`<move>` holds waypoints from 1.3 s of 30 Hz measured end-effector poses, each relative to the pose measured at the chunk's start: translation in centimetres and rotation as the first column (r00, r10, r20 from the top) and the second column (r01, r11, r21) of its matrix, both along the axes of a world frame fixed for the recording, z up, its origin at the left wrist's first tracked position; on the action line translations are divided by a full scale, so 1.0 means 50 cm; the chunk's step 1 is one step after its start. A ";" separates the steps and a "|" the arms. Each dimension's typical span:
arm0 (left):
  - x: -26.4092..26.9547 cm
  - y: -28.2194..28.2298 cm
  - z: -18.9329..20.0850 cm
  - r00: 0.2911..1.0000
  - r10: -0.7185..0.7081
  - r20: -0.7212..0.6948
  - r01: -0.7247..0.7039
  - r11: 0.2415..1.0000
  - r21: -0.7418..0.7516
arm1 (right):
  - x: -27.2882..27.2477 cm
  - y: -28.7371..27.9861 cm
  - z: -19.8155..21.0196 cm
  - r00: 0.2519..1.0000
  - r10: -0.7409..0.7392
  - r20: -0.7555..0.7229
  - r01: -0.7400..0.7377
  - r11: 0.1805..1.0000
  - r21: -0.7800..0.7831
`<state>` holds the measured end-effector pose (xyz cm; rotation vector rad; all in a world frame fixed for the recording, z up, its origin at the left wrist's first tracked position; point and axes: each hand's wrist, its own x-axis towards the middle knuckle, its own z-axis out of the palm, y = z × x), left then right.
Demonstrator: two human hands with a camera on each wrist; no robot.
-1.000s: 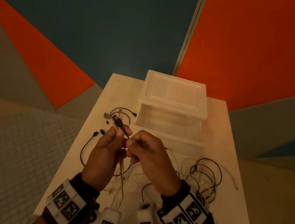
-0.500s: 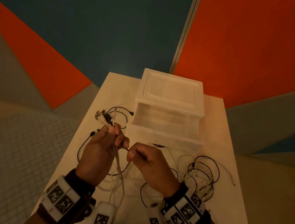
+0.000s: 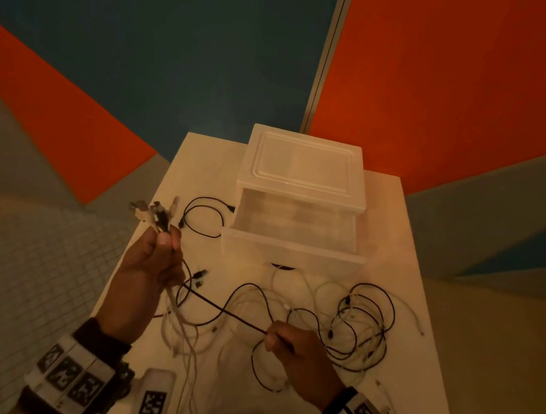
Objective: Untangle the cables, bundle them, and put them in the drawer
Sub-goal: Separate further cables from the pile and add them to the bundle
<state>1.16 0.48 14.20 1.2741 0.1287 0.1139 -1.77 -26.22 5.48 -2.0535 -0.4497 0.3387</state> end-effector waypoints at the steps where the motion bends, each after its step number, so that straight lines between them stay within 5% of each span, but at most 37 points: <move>1: 0.003 0.008 0.002 1.000 0.018 -0.010 -0.018 1.000 0.000 | -0.004 -0.014 -0.013 1.000 -0.014 0.001 0.014 1.000 -0.023; 11: 0.006 0.021 0.023 0.997 0.075 0.008 -0.074 0.993 -0.090 | -0.041 -0.204 -0.127 0.976 -0.185 -0.112 0.165 0.972 -0.167; 17: 0.014 0.030 0.013 0.998 0.041 0.046 -0.036 0.993 -0.110 | 0.000 -0.235 -0.088 0.964 -0.261 0.047 0.265 0.934 -0.241; 19: 0.015 0.031 0.013 0.998 0.043 0.044 -0.038 0.995 -0.097 | 0.037 -0.227 -0.031 0.942 -0.329 0.064 0.334 0.934 -0.125; 22: 0.012 0.032 0.016 0.998 0.042 0.038 -0.039 0.997 -0.071 | 0.079 -0.207 0.094 0.900 -0.436 0.023 0.409 0.859 0.309; 25: 0.012 0.045 0.014 0.998 0.049 0.031 -0.046 0.995 -0.085 | 0.094 -0.226 0.188 0.895 -0.430 0.119 0.353 0.846 0.400; 28: 0.013 0.064 0.012 0.996 0.087 0.023 -0.085 0.991 -0.105 | 0.104 -0.276 0.191 0.920 -0.277 0.278 0.268 0.961 0.072; 30: 0.014 0.070 0.012 0.995 0.102 0.015 -0.100 0.987 -0.128 | 0.107 -0.295 0.164 0.929 -0.144 0.340 0.247 0.927 -0.282; 31: 0.013 0.068 0.013 0.996 0.094 0.011 -0.092 0.987 -0.130 | 0.107 -0.293 0.156 0.932 -0.134 0.338 0.241 0.923 -0.299; 33: 0.010 0.052 0.011 0.998 0.061 0.006 -0.059 0.990 -0.128 | 0.105 -0.259 0.169 0.938 -0.235 0.255 0.254 0.966 -0.043; 35: 0.006 0.027 0.006 1.000 0.013 -0.003 -0.013 0.990 -0.144 | 0.110 -0.216 0.213 0.939 -0.337 0.067 0.295 0.890 0.348; 37: 0.004 0.001 0.000 0.999 -0.037 -0.014 0.034 0.987 -0.155 | 0.113 -0.171 0.270 0.934 -0.356 0.001 0.313 0.824 0.472; 39: -0.001 -0.026 -0.002 0.994 -0.110 -0.004 0.108 0.986 -0.130 | 0.113 -0.125 0.301 0.953 -0.302 0.033 0.254 0.852 0.457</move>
